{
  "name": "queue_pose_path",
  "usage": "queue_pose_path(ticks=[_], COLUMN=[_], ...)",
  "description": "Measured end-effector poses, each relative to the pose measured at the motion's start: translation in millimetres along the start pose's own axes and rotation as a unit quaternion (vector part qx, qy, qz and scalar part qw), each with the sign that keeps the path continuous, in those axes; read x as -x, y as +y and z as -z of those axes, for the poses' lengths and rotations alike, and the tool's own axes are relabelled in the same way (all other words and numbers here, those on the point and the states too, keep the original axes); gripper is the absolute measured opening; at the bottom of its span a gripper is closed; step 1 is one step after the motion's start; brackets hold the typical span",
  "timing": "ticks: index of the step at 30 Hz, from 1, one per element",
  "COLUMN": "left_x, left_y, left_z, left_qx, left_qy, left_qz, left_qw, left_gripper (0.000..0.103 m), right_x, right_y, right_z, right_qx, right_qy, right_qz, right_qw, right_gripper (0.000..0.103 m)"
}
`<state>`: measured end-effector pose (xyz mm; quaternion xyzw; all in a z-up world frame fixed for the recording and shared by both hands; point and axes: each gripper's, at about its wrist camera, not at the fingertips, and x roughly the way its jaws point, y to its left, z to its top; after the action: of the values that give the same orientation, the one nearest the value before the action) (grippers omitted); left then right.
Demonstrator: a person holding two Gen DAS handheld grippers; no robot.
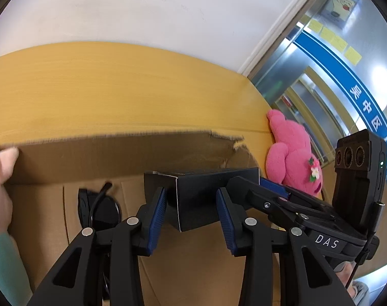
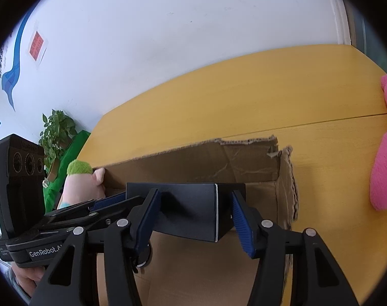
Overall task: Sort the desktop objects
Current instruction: 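Lower the black box into the cardboard box and open both grippers, then withdraw both grippers up out of the cardboard box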
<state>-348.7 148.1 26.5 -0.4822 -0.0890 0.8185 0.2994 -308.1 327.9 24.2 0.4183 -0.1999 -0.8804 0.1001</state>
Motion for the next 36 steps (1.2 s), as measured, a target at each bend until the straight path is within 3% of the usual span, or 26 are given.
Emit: queue_pose_path(ticks=[5,10,19,21,23,24,28,31,32,34,36], left_x=[-5.1,-28.9,-17.8,3.9,39.1,54.8,137.6,200.5,218.9,245.1,267.1], left_y=[-2.7,-0.6,-0.7,-1.9,-9.9,-14.5,-47.4,-67.9,-71.0,-75.3,-75.2], left_z=[31.2,54.6,61.0,66.4,76.8,83.4,128.0,174.8,188.3,214.3,241.3], left_qx=[-0.008,0.004,0.020,0.013,-0.006,-0.019,-0.108,-0.163,-0.172,-0.176,-0.160], left_qy=[0.027,0.065,0.040,0.009,-0.040,-0.061,-0.165,-0.232,-0.248,-0.270,-0.285], left_qz=[-0.032,-0.048,-0.065,-0.077,-0.094,-0.104,-0.183,-0.237,-0.251,-0.265,-0.272], left_qw=[0.9991,0.9967,0.9969,0.9969,0.9948,0.9925,0.9633,0.9292,0.9198,0.9086,0.9053], left_gripper=[0.040,0.040,0.044,0.050,0.054,0.060,0.081,0.096,0.097,0.098,0.098], right_x=[6.6,-2.3,11.5,30.3,50.0,66.8,116.8,147.6,155.3,174.5,190.3], right_y=[8.4,9.7,10.8,21.2,33.0,44.4,77.6,95.2,100.6,110.2,116.2], right_z=[30.5,46.5,46.3,49.5,55.9,64.7,102.2,134.4,144.7,170.1,191.6], right_qx=[0.009,0.000,-0.009,0.017,0.042,0.068,0.137,0.131,0.124,0.103,0.089], right_qy=[0.018,0.048,0.035,0.019,0.002,-0.014,-0.083,-0.105,-0.109,-0.123,-0.133], right_qz=[0.008,0.046,0.070,0.083,0.090,0.097,0.141,0.124,0.114,0.091,0.086], right_qw=[1.000,0.998,0.997,0.996,0.995,0.993,0.977,0.978,0.980,0.983,0.983], right_gripper=[0.050,0.044,0.043,0.051,0.077,0.080,0.081,0.081,0.081,0.081,0.082])
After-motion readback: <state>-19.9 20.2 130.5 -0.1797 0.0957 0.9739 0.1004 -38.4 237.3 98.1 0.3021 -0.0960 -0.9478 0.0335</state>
